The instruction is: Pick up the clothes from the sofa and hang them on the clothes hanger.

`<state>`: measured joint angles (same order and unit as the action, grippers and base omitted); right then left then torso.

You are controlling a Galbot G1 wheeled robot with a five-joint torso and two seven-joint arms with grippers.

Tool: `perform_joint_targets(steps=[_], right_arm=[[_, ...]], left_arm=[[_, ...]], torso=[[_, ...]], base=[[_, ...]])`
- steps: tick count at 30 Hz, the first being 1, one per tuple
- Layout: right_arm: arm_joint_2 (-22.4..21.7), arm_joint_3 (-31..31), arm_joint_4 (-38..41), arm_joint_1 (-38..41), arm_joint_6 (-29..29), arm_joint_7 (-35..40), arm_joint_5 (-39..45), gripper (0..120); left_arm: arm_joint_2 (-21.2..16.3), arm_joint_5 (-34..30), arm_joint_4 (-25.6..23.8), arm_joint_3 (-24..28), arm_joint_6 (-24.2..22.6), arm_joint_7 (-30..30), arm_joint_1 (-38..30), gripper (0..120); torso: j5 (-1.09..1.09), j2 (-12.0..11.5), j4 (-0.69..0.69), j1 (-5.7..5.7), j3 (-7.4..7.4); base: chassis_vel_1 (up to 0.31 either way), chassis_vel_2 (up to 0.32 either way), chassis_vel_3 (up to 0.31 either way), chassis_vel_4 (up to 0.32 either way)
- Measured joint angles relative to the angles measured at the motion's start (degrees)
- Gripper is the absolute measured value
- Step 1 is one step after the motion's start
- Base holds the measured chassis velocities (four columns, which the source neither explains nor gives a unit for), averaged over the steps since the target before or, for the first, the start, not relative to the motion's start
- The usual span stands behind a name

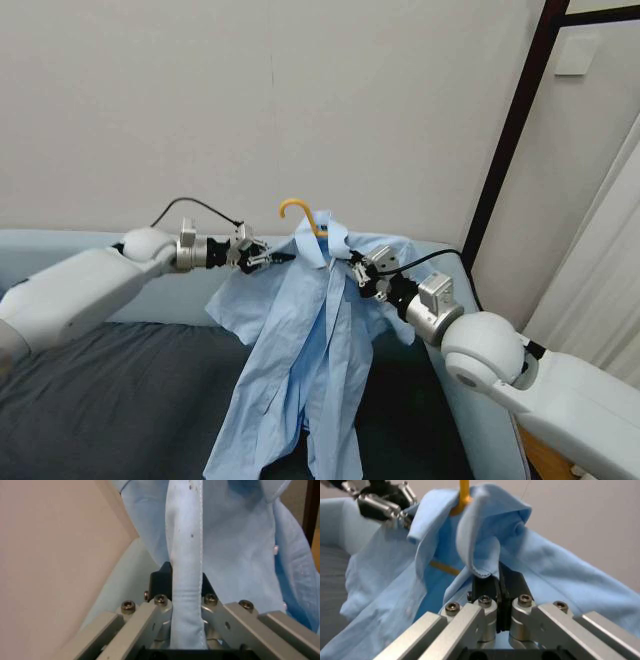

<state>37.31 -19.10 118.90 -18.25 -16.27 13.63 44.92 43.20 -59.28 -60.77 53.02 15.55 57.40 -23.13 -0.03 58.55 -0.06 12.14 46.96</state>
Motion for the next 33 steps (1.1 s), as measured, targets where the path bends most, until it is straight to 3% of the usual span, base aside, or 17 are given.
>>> perform_joint_targets(steps=[7, 14, 25, 33], right_arm=[[-3.25, 1.12, 3.29, 2.52, -1.15, -0.21, 2.76, 0], [-4.87, -5.48, 2.59, 11.4, -3.06, -0.79, 3.48, 0], [-5.2, -13.5, 3.57, 16.17, -4.99, -0.49, 3.04, 0], [-3.53, -15.06, 4.53, 18.03, -6.2, 3.04, 6.24, 0]], left_arm=[[0.52, 0.07, -1.17, 3.21, -0.53, -0.33, -6.0, 1], [1.52, -2.12, -0.78, 5.61, -2.0, -0.29, -10.9, 1], [0.27, -2.94, -4.93, 5.75, -3.09, -1.04, -11.26, 1], [-0.16, -2.78, -5.19, 5.75, -3.12, -1.76, -11.21, 1]], torso=[[0.0, 0.0, -0.02, 0.0, 0.0], [0.0, 0.0, 0.0, 0.0, 0.0], [0.0, -0.01, -0.01, 0.0, 0.0], [-0.01, -0.01, 0.0, 0.0, 0.0]], base=[[0.0, 0.0, 0.0, 0.0], [0.0, 0.0, 0.0, 0.0], [0.0, 0.0, 0.0, 0.0], [0.0, 0.0, 0.0, 0.0]])
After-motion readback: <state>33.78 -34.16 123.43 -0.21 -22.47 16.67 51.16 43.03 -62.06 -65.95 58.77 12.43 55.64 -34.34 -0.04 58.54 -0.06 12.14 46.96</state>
